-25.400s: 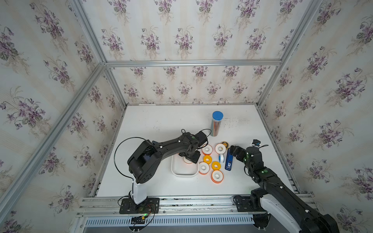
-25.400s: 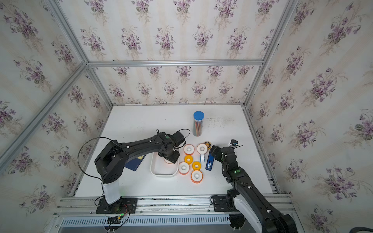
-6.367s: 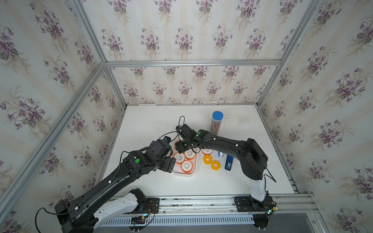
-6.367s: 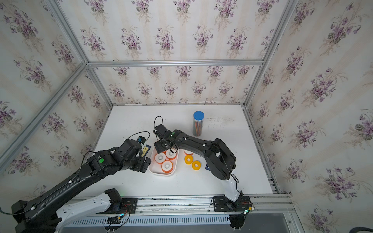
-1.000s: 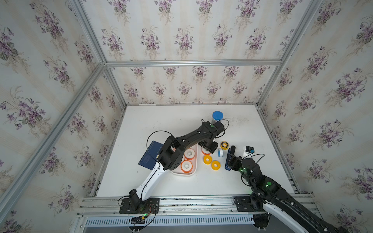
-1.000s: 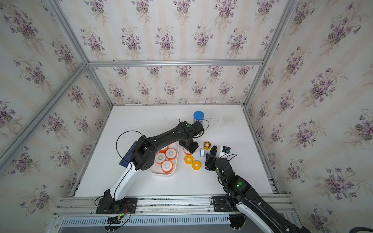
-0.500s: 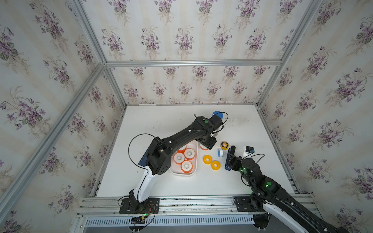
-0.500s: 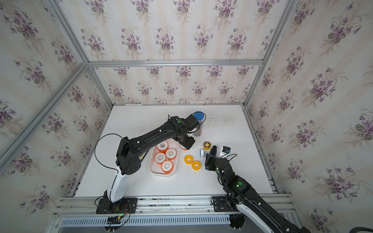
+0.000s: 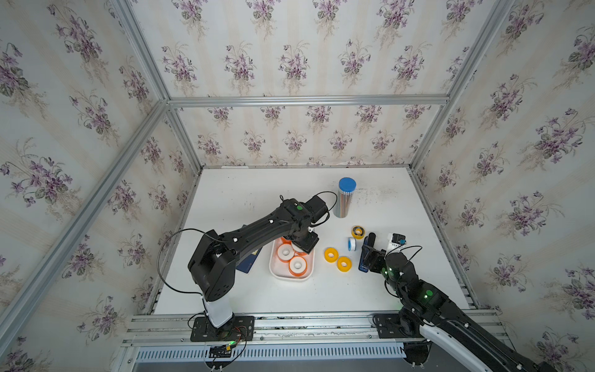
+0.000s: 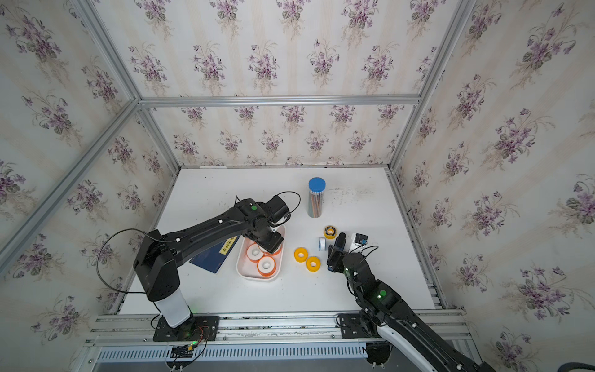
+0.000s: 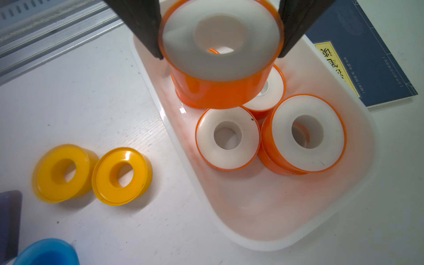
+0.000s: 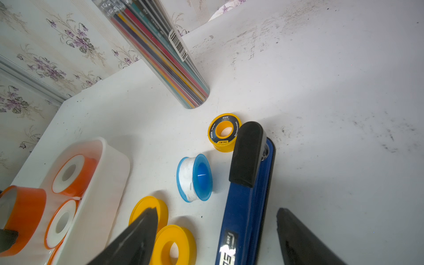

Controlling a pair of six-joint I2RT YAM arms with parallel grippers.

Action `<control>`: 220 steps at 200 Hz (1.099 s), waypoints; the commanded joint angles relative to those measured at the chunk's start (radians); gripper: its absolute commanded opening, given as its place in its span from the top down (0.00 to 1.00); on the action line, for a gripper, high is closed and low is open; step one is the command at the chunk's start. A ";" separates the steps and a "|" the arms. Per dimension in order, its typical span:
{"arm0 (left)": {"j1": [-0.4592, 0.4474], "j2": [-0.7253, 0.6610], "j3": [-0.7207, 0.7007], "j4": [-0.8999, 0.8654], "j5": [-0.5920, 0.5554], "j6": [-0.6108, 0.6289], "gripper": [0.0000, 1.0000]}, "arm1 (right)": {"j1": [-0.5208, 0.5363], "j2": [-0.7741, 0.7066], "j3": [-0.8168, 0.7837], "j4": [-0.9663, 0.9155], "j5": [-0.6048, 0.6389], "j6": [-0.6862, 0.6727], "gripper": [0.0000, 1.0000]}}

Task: Put the sealing tape into the storage box
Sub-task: Place the sealing tape in the storage box.

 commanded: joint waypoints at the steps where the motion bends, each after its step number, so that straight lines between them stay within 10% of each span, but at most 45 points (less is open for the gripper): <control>1: 0.006 -0.015 -0.017 0.033 0.031 0.103 0.32 | 0.000 0.000 0.001 0.025 0.004 -0.006 0.15; 121: 0.107 -0.018 -0.083 0.151 0.181 0.672 0.38 | 0.000 -0.008 0.000 0.025 -0.007 -0.008 0.14; 220: 0.124 0.047 -0.069 0.146 0.233 0.785 0.38 | 0.000 -0.006 -0.002 0.029 -0.006 -0.009 0.14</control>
